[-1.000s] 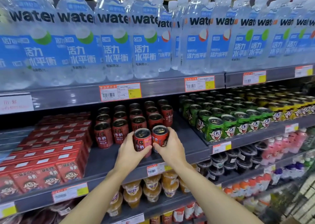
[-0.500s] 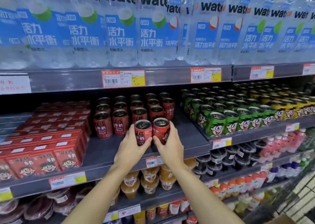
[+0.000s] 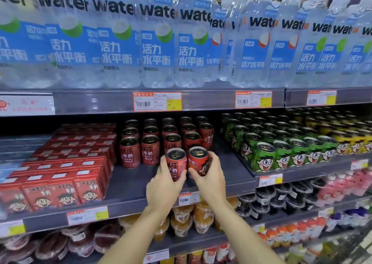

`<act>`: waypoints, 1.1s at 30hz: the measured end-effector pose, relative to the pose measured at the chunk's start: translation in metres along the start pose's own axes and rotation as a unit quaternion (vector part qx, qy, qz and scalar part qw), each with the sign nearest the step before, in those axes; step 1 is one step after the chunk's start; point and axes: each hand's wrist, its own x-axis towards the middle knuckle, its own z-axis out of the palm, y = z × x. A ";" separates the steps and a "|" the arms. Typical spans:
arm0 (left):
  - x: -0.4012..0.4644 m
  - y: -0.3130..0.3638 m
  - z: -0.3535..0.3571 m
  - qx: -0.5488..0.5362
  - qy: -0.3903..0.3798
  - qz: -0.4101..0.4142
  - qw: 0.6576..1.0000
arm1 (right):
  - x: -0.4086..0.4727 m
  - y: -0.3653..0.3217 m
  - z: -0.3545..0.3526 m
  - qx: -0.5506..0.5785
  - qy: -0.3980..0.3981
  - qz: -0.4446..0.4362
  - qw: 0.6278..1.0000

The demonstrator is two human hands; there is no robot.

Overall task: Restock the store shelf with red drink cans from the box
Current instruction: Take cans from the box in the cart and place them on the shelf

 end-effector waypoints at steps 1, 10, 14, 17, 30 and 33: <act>-0.001 0.000 0.000 -0.005 0.003 0.001 1.000 | 0.000 0.001 -0.001 0.008 0.000 0.002 1.000; -0.001 -0.010 0.004 -0.006 0.015 0.015 1.000 | 0.024 0.014 -0.010 0.016 0.039 0.029 0.999; -0.002 -0.012 0.007 0.004 0.021 0.022 1.000 | 0.045 0.016 -0.007 -0.008 0.049 0.055 0.997; -0.003 -0.011 0.007 0.024 0.021 0.029 0.999 | 0.065 0.019 -0.005 -0.019 0.041 0.076 0.996; -0.002 -0.013 0.010 0.086 0.024 0.058 0.994 | 0.120 0.051 0.015 0.004 0.026 0.080 0.996; -0.001 -0.013 0.011 0.088 0.029 0.063 0.994 | 0.123 0.050 0.017 0.008 0.029 0.082 0.996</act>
